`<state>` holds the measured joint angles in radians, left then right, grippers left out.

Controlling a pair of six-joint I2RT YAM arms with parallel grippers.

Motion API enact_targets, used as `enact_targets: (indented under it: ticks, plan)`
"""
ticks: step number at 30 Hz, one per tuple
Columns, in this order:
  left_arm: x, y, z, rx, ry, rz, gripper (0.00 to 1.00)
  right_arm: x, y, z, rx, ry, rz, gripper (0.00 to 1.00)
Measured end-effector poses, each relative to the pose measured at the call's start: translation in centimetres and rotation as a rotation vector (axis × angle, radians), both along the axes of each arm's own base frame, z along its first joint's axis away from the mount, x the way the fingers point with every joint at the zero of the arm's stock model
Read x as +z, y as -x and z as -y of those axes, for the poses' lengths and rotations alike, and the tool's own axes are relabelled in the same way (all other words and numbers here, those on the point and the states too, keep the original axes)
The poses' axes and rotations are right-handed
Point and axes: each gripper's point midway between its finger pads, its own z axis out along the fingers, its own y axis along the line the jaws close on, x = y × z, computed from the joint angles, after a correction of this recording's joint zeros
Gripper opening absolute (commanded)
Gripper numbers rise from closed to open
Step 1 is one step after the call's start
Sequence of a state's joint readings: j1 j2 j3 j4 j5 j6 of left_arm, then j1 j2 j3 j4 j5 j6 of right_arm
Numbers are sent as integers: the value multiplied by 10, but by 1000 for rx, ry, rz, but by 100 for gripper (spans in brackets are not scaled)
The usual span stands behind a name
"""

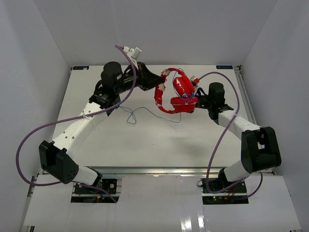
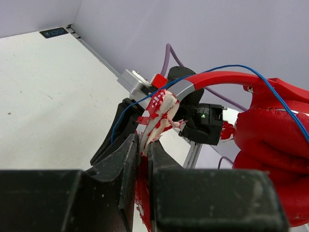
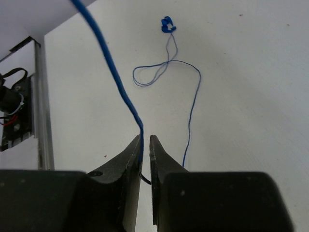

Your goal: Wrap the headphones

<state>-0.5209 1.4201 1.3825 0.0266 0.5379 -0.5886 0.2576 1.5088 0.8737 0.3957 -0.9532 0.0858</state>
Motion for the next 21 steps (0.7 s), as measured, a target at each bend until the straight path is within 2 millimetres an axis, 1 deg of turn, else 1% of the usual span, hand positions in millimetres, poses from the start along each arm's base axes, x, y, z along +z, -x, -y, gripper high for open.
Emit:
enact_targets:
  ticks: [4, 6, 9, 12, 15, 18, 21]
  plan:
    - [2, -10, -1, 44, 9, -32, 0, 5, -3, -15, 64, -46, -18, 34]
    - [9, -13, -1, 60, 19, -34, 0, 7, -5, -23, 87, -59, -16, 40]
    - [20, -14, -3, 78, 35, -33, 0, 8, -3, -38, 125, -73, -11, 45]
    - [30, -15, -4, 93, 47, -30, 0, 8, 3, -52, 162, -84, -3, 46]
    - [33, -16, -5, 107, 50, -38, 0, 7, 7, -63, 189, -92, 5, 46]
    - [31, -19, -8, 136, 43, -55, 0, 4, 14, -69, 205, -102, 5, 45]
    - [31, -25, -15, 196, 36, -68, 0, -7, 28, -69, 221, -107, -1, 44]
